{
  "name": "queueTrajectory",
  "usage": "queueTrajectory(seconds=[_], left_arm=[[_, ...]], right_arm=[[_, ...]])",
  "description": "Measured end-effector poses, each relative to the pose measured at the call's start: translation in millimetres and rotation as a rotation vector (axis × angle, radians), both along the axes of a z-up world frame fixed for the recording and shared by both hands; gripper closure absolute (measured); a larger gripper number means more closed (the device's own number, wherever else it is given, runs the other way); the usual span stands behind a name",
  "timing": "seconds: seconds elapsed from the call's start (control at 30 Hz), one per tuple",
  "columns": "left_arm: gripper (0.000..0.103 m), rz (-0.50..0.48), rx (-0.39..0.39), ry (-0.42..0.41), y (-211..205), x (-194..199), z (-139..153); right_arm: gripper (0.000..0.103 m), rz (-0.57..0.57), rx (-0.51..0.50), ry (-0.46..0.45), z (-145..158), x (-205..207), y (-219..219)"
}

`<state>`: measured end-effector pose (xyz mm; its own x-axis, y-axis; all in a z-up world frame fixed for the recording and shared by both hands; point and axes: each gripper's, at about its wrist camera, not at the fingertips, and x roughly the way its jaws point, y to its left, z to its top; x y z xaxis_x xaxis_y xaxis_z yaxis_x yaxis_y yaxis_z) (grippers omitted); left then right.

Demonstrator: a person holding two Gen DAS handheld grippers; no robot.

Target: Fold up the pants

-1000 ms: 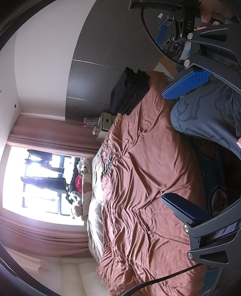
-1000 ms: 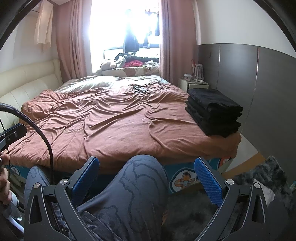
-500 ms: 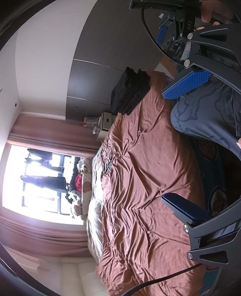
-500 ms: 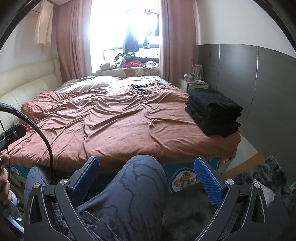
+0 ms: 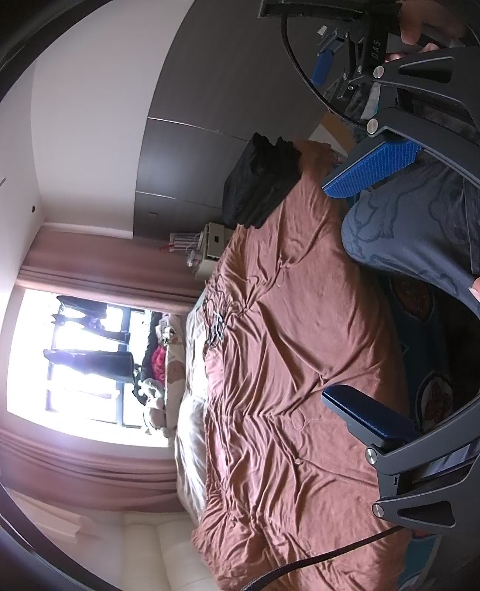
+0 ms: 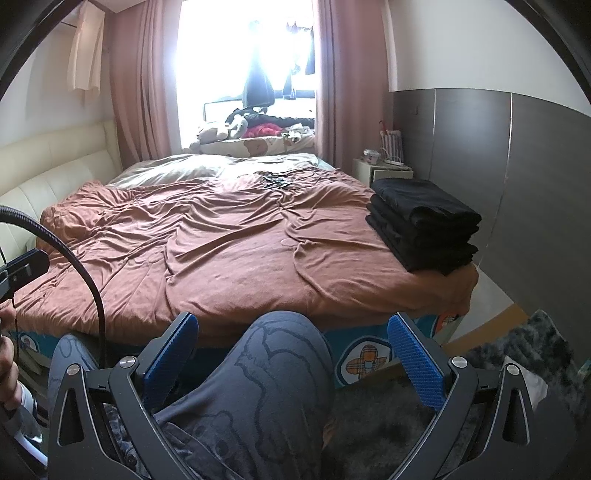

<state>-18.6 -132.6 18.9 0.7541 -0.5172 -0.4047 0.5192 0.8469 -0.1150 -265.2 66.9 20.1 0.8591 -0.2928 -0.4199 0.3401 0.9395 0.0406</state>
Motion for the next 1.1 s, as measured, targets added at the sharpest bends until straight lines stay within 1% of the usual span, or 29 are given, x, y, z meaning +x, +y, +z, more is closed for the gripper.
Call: queueTrajectory(seconds=[0.47, 0.63, 0.73, 1.1], left_arm=[[0.001, 0.005, -0.002, -0.004, -3.0, -4.6, 0.8], [0.001, 0.027, 0.001, -0.008, -2.5, -5.3, 1.5], [0.001, 0.023, -0.007, 0.000, -1.5, -5.1, 1.1], [0.001, 0.012, 0.002, -0.010, -5.6, -8.9, 1.2]], right_arm=[[0.000, 0.002, -0.003, 0.003, -0.4, 0.8, -2.8], [0.000, 0.001, -0.002, 0.000, 0.1, -0.4, -4.7], [0.000, -0.002, -0.002, -0.002, 0.2, -1.1, -5.9], [0.000, -0.002, -0.001, -0.002, -0.7, -2.9, -9.0]])
